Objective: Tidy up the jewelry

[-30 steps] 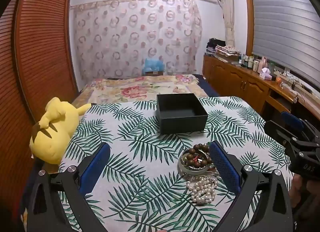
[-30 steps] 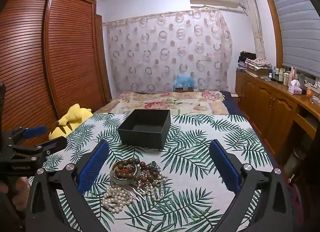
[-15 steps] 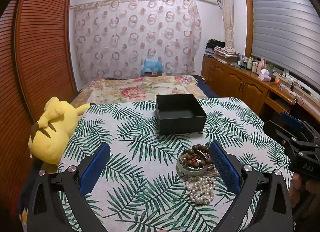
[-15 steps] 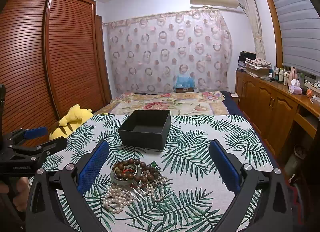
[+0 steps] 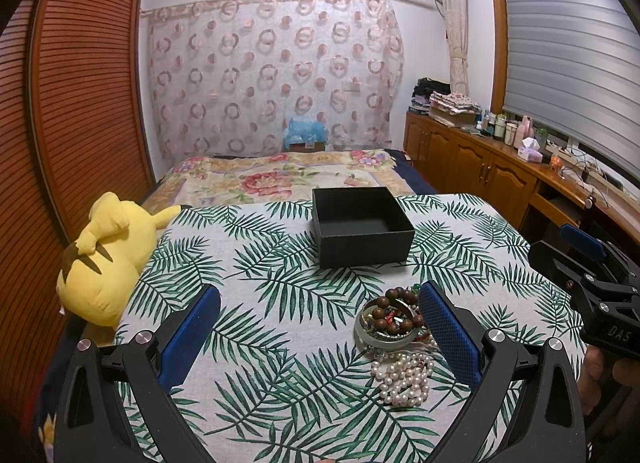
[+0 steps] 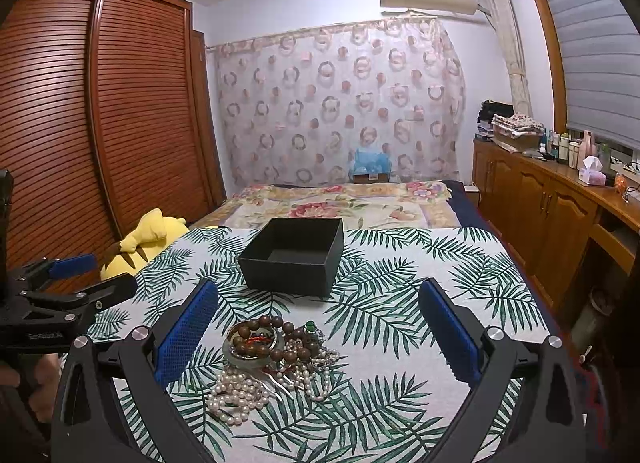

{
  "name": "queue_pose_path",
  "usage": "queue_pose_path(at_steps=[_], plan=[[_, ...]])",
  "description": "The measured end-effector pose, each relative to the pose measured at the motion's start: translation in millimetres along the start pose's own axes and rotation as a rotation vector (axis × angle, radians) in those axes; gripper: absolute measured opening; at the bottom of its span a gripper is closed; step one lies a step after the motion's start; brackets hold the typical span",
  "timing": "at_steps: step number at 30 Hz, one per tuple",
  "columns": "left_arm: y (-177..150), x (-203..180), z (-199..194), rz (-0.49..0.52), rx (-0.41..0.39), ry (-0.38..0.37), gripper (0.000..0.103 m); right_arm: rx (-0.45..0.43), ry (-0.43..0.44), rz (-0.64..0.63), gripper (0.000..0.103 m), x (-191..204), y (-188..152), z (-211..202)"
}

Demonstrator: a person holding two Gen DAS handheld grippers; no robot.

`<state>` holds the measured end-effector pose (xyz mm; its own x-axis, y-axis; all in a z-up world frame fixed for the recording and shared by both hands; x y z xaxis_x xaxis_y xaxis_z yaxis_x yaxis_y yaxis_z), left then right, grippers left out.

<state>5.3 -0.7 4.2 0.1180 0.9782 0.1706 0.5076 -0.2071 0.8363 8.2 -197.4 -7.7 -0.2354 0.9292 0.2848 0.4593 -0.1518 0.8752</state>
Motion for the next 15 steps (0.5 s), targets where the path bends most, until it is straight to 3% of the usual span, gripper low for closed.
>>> queue_pose_path(at_steps=[15], plan=[[1.5, 2.3, -3.0, -0.002, -0.002, 0.0, 0.096, 0.0, 0.003, 0.004, 0.1, 6.7, 0.9, -2.7]])
Point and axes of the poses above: each gripper's, at about its wrist camera, not at the fingertips, and z roughly the way its jaws point, x to its left, y to its top, the point moved 1 cm from there along z, roughly the way its jaws point, and after that the axes turned 12 degrees about z, right-handed, at the moved point
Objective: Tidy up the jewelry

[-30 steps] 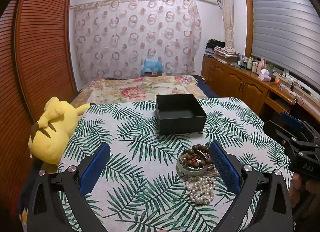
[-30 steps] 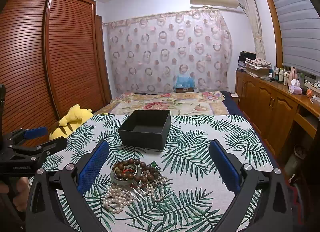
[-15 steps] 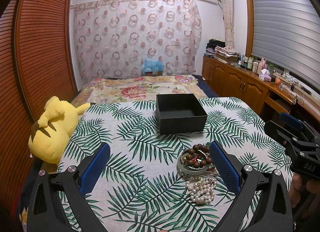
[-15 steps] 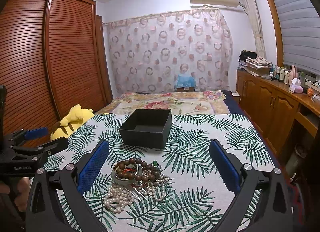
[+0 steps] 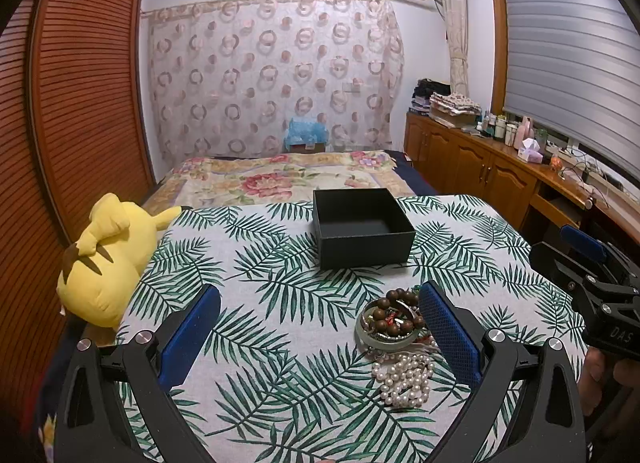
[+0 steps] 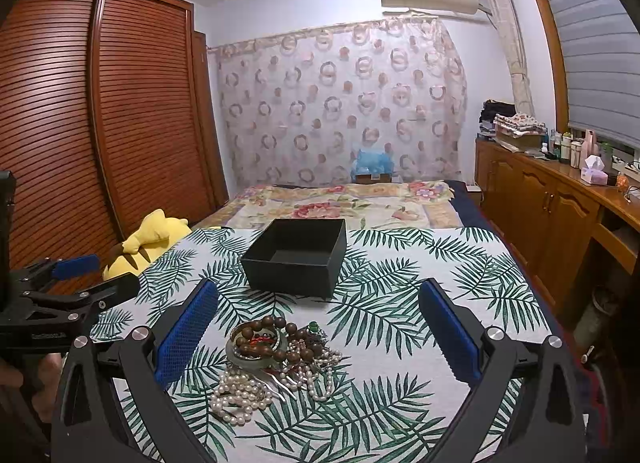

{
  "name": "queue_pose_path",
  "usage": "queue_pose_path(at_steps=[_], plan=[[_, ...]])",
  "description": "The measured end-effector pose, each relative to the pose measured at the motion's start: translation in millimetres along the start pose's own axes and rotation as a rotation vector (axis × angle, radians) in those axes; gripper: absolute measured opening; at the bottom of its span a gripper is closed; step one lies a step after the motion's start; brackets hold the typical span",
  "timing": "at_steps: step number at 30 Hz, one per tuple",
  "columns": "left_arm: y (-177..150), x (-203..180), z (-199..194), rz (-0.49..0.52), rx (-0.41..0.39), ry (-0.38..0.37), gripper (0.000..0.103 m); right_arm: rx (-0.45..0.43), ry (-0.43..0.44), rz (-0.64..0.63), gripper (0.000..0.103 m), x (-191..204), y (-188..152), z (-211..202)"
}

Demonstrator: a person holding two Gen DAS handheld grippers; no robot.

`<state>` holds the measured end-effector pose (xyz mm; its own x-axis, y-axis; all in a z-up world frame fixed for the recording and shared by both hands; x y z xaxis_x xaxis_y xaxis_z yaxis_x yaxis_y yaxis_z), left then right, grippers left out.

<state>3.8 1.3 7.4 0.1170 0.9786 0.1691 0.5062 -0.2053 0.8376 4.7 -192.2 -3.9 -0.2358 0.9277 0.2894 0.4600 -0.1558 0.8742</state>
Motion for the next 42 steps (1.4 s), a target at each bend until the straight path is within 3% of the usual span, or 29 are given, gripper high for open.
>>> queue_pose_path(at_steps=[24, 42], plan=[[-0.1, 2.4, -1.1, 0.0, -0.001, 0.0, 0.096, 0.0, 0.002, 0.004, 0.1, 1.3, -0.2, -0.6], [-21.9, -1.1, 25.9, 0.01, 0.053, -0.034, 0.096, 0.064, 0.035, -0.02, 0.098, 17.7, -28.3, 21.5]])
Point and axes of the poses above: each gripper's, at about its wrist camera, not at the fingertips, and z roughly the way its jaws point, x to its left, y to its top, the point moved 1 cm from there along z, roughly the way its jaws point, and after that the axes turned 12 degrees about z, right-handed, at the moved point
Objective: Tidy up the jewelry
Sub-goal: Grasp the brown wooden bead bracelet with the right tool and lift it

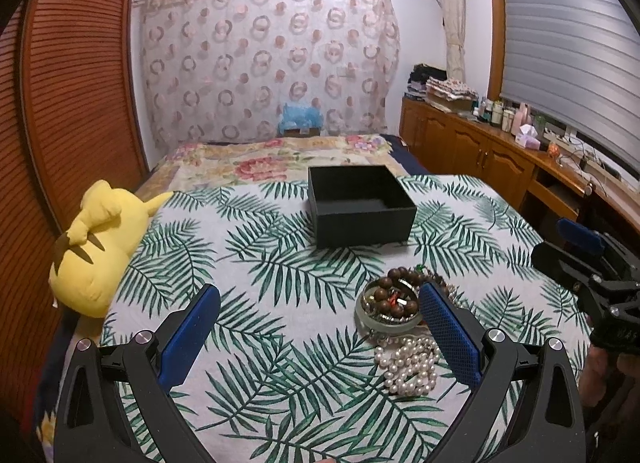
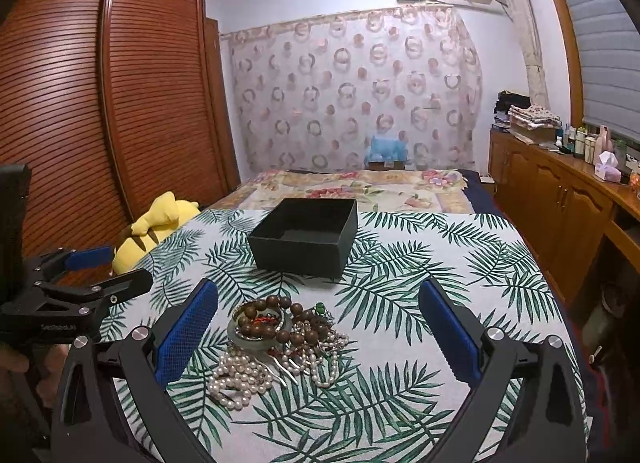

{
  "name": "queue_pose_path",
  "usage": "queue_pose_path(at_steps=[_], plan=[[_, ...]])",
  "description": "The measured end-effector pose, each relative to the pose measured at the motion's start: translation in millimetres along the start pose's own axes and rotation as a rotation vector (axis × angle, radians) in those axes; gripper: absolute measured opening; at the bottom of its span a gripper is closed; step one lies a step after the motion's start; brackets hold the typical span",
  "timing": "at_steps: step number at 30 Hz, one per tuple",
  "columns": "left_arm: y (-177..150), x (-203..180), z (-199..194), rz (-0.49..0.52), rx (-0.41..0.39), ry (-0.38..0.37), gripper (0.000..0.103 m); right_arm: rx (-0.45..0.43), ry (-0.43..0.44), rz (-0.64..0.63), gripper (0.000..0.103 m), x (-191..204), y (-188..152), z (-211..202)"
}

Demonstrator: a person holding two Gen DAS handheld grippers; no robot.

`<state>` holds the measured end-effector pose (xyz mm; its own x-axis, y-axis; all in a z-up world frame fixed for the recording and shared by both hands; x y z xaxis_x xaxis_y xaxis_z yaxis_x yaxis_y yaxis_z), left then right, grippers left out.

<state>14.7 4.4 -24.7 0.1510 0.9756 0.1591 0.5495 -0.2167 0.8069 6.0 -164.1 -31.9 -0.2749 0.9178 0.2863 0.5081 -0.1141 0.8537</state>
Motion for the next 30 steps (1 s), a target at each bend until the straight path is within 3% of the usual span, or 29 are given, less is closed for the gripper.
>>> queue_pose_path(at_steps=[10, 21, 25, 30], plan=[[-19.8, 3.7, 29.0, -0.004, 0.087, -0.048, 0.096, 0.14, 0.017, -0.027, 0.074, -23.1, -8.9, 29.2], [-30.8, 1.8, 45.2, 0.004, 0.145, -0.077, 0.096, 0.326, 0.111, -0.153, 0.062, 0.1, -29.0, 75.7], [-34.4, 3.3, 50.4, 0.004, 0.165, -0.084, 0.096, 0.398, 0.141, -0.189, 0.053, 4.5, -28.7, 95.4], [-37.8, 6.5, 54.9, -0.008, 0.177, -0.089, 0.096, 0.457, 0.175, -0.208, 0.052, 3.2, -24.7, 107.7]])
Point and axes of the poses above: each gripper's, at about its wrist camera, not at the fingertips, and z roughly the way its jaws point, x to its left, y to its top, the point moved 1 cm from there along z, roughly the way its jaws point, and after that the axes turned 12 degrees about z, right-handed, at the moved point
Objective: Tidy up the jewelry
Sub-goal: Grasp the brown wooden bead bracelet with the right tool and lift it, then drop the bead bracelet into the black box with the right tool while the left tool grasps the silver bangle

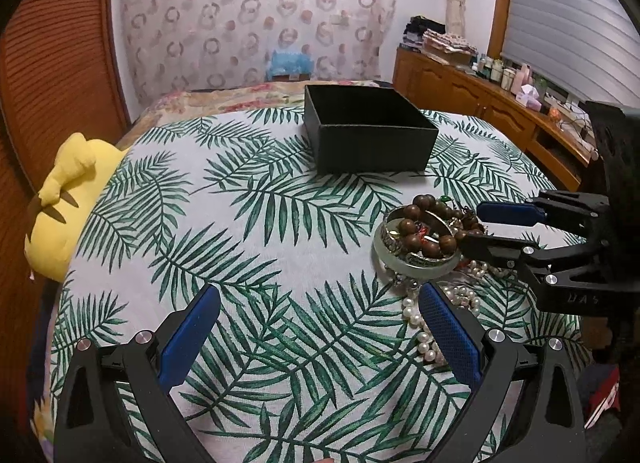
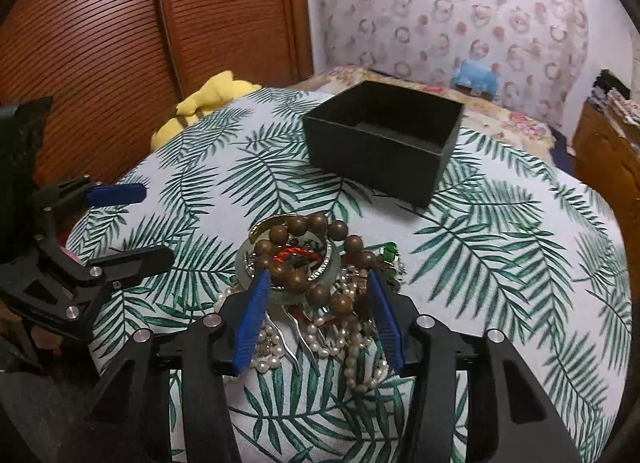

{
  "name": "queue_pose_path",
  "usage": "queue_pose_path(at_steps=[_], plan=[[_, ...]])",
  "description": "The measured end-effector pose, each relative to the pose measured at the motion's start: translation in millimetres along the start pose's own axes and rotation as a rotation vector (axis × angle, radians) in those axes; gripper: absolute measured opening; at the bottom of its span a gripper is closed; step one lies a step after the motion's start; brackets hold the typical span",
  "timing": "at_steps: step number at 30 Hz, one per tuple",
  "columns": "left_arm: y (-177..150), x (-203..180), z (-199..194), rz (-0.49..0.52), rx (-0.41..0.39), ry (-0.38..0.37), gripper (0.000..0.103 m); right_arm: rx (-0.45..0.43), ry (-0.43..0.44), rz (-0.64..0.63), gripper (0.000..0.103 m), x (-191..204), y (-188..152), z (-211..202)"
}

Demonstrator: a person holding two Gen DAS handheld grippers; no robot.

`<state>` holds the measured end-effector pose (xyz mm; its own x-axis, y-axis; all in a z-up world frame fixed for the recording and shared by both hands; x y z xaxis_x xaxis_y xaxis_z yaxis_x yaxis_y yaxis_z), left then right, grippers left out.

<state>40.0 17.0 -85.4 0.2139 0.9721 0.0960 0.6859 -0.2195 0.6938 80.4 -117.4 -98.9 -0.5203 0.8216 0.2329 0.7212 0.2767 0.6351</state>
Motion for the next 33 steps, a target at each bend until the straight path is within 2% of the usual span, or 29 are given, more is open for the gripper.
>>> queue_pose_path(at_steps=[6, 8, 9, 10, 12, 15, 20, 29, 31, 33], plan=[[-1.2, 0.0, 1.8, 0.0, 0.003, -0.007, 0.096, 0.038, -0.002, -0.036, 0.051, 1.4, 2.6, 12.1], [-2.2, 0.0, 2.7, -0.001, 0.006, -0.008, 0.096, 0.04, 0.01, -0.051, 0.04, 3.3, 2.5, 12.2], [-2.7, -0.1, 3.5, -0.001, 0.007, -0.008, 0.096, 0.043, 0.024, -0.054, 0.032, 4.1, 2.0, 11.3], [-3.0, -0.2, 4.4, -0.001, 0.009, -0.01, 0.096, 0.043, 0.027, -0.057, 0.019, 4.4, 1.8, 11.2], [-3.6, -0.8, 7.1, -0.001, 0.016, -0.013, 0.096, 0.046, 0.036, -0.061, 0.015, 5.3, 1.1, 10.5], [-3.0, -2.4, 10.9, 0.003, 0.022, -0.015, 0.096, 0.032, 0.036, -0.059, 0.015, 3.0, 1.9, 6.4], [1.6, -5.8, 17.4, 0.03, 0.025, -0.02, 0.096, -0.051, 0.037, -0.019, 0.015, -3.6, 13.2, -14.3], [25.3, -20.6, 27.3, 0.103, -0.005, -0.118, 0.096, -0.171, -0.002, 0.012, 0.015, -18.2, 34.3, -52.3], [30.9, -20.9, 28.6, 0.104, -0.018, -0.145, 0.093, -0.181, -0.012, 0.013, 0.015, -18.5, 35.6, -56.1], [37.4, -21.4, 31.7, 0.109, -0.018, -0.157, 0.081, -0.189, -0.018, 0.012, 0.015, -20.8, 36.3, -60.2]])
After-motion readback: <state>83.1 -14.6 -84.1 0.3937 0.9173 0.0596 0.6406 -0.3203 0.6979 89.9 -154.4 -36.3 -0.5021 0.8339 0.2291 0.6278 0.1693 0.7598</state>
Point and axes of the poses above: each gripper's, at about its wrist camera, not at the fingertips, and z roughly the way its jaws point, x to its left, y to its top, the point moved 1 cm from there along z, roughly the way its jaws point, and after that the axes turned 12 degrees about z, right-handed, at the moved point
